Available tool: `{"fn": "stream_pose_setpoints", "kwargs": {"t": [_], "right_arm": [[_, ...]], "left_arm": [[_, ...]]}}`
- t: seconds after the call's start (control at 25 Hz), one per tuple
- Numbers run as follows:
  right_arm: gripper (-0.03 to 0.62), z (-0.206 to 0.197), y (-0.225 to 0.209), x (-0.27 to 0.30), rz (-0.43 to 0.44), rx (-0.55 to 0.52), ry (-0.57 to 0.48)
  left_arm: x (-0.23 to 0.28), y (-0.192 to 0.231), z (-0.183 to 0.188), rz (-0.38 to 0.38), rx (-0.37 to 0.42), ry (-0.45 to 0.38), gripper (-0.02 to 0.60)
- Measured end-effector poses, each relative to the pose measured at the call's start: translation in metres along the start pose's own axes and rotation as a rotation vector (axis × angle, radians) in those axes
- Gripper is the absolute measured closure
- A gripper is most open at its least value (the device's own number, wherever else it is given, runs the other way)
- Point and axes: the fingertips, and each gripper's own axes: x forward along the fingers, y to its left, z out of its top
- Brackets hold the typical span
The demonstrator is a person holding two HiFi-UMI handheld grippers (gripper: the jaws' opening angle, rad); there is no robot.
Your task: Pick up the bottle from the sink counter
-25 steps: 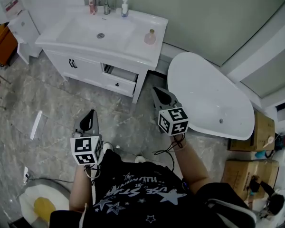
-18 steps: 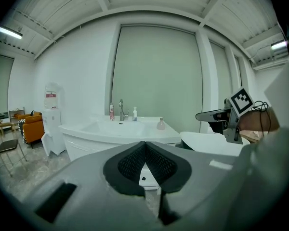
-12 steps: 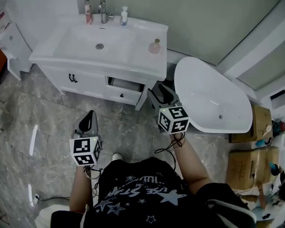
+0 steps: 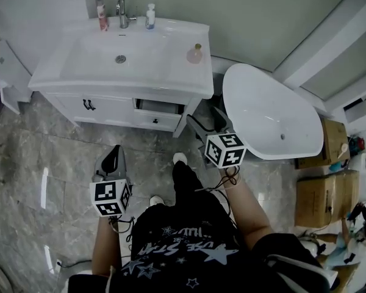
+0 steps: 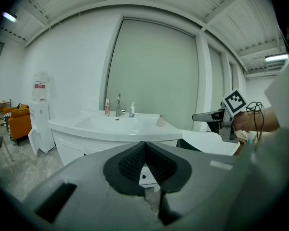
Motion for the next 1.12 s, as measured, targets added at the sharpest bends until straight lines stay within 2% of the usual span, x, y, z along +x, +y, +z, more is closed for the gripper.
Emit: {"fn": "stream_pose_setpoints", "kwargs": {"t": [0.2, 0.48, 0.8, 1.12], "right_arm": [[0.233, 0.001, -0.015, 0.029, 0.006, 0.022, 0.000], [0.235, 0.027, -0.042, 0.097, 0.023, 0.026, -0.020], [0.235, 0.050, -0.099, 0.183, 0.016, 0.006, 0.003], [0.235, 0.049, -0.158, 0.248, -0.008, -0.004, 0.064]], "left_arm": [[0.015, 0.018, 0.005, 0.038, 0.017, 0.006, 0.563], [0.056, 0.045, 0.035, 0.099, 0.030, -0.007, 0.563], [0.161, 0.048, 0.076, 0.088, 0.047, 0.004, 0.563], [0.261, 0.031, 0.102, 0.051, 0.073, 0.038, 0.563]]}}
